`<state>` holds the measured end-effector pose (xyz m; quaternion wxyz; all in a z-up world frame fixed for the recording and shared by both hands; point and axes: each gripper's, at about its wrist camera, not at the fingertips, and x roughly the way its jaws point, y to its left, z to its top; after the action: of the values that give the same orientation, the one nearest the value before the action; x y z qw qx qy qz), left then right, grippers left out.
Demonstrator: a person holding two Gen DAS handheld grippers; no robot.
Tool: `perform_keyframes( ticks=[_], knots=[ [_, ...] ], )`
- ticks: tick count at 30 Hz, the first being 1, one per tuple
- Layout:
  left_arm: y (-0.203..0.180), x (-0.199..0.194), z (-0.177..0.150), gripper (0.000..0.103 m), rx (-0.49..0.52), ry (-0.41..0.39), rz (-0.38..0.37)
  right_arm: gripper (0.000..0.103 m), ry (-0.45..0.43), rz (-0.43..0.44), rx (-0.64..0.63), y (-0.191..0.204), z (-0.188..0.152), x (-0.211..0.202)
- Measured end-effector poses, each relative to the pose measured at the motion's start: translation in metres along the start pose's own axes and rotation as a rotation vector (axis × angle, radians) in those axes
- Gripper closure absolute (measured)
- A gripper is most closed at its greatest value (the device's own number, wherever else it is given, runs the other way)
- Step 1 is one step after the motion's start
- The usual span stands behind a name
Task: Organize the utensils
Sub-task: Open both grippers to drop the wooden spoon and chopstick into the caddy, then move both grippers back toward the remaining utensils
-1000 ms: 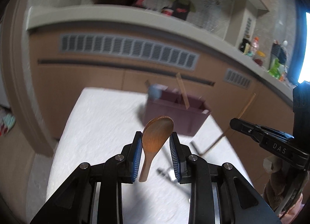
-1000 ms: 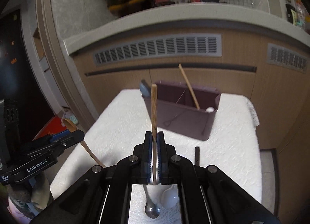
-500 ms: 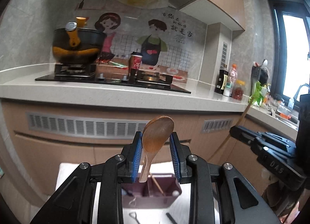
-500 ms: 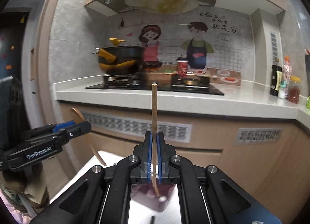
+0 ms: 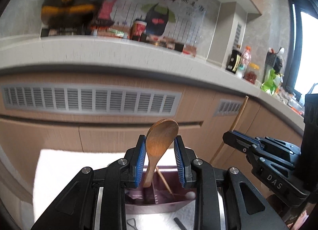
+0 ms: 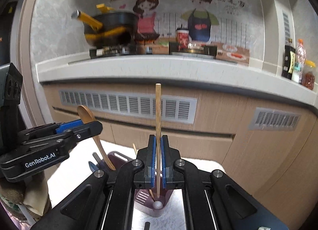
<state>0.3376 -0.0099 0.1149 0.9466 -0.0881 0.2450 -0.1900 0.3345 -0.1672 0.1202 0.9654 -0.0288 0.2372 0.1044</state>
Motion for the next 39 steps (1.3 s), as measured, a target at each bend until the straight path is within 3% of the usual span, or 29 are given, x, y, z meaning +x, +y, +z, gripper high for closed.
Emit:
perform_keyframes(
  ticks=[9,11,13,16,18,20,22,31,39],
  knots=[
    [0.028,0.049,-0.039,0.07,-0.08,0.146,0.009,0.096,0.15,0.032,0.024,-0.003,-0.032,0.057],
    [0.03,0.051,-0.046,0.064,-0.082,0.157,0.009,0.089,0.18,0.027,0.017,-0.002,-0.041,0.068],
    [0.03,0.049,-0.05,0.054,-0.074,0.152,0.011,0.067,0.201,0.029,0.024,-0.002,-0.049,0.074],
    [0.029,0.037,-0.058,0.052,-0.066,0.135,0.03,0.057,0.209,0.015,0.034,-0.003,-0.059,0.076],
    [0.031,0.028,-0.062,0.051,-0.069,0.131,0.037,0.056,0.221,0.012,0.037,-0.003,-0.068,0.073],
    [0.031,0.017,-0.069,0.049,-0.071,0.131,0.05,0.047,0.234,0.007,0.041,-0.004,-0.076,0.07],
    [0.03,0.006,-0.076,0.045,-0.063,0.124,0.064,0.032,0.238,-0.009,0.038,-0.003,-0.087,0.06],
    [0.03,-0.046,-0.116,0.032,-0.084,0.136,0.134,0.004,0.238,-0.098,0.022,0.004,-0.136,0.012],
    [0.02,-0.052,-0.178,0.031,-0.061,0.294,0.163,0.003,0.3,-0.12,-0.028,0.011,-0.185,-0.01]
  ],
)
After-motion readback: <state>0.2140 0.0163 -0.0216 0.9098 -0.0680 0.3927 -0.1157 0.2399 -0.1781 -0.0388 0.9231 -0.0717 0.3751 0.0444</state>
